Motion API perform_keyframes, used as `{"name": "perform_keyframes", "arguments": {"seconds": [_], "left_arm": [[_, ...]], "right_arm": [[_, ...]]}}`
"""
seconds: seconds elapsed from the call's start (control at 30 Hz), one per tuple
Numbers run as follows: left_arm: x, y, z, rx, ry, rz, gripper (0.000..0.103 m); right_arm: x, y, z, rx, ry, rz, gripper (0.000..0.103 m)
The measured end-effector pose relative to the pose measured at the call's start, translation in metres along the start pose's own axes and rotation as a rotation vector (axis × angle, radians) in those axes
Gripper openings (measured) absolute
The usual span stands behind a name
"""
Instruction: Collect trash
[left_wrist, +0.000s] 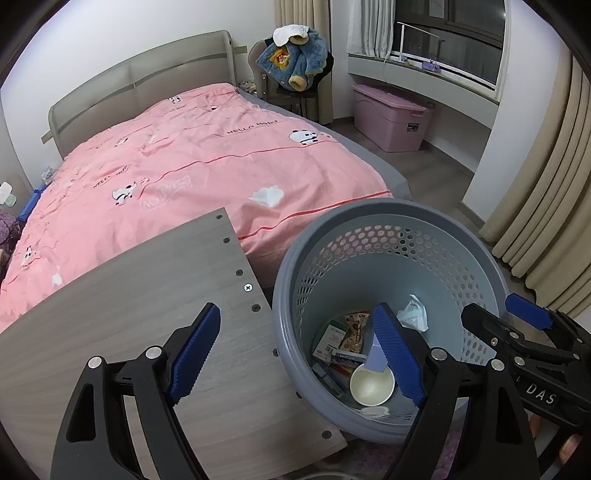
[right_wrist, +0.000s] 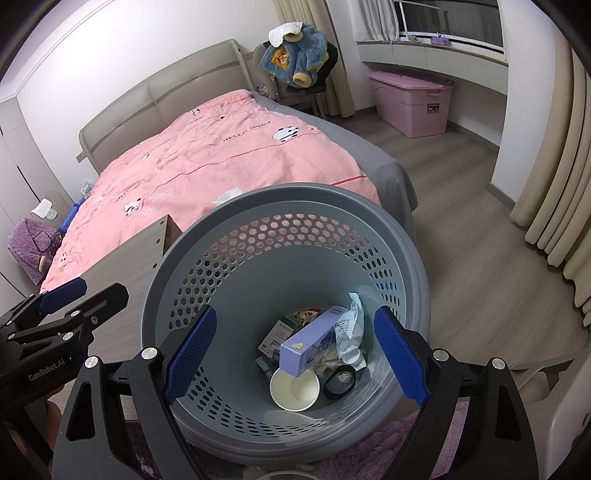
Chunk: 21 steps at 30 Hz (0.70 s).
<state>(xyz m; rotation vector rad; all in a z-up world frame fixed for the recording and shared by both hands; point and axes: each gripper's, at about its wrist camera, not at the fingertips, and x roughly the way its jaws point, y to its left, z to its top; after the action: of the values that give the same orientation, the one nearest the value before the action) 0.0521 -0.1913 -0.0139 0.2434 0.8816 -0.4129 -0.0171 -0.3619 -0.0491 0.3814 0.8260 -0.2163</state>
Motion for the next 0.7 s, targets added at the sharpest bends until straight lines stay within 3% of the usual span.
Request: {"name": "perform_keyframes", "arguments": {"seconds": [0.7], "left_arm": [[-0.0024, -0.0006, 0.0016, 0.003, -0.007, 0.003, 0.081]], "right_arm": [[-0.0007, 0.0002, -0.0003, 0.000, 0.000, 0.001, 0.085]]}}
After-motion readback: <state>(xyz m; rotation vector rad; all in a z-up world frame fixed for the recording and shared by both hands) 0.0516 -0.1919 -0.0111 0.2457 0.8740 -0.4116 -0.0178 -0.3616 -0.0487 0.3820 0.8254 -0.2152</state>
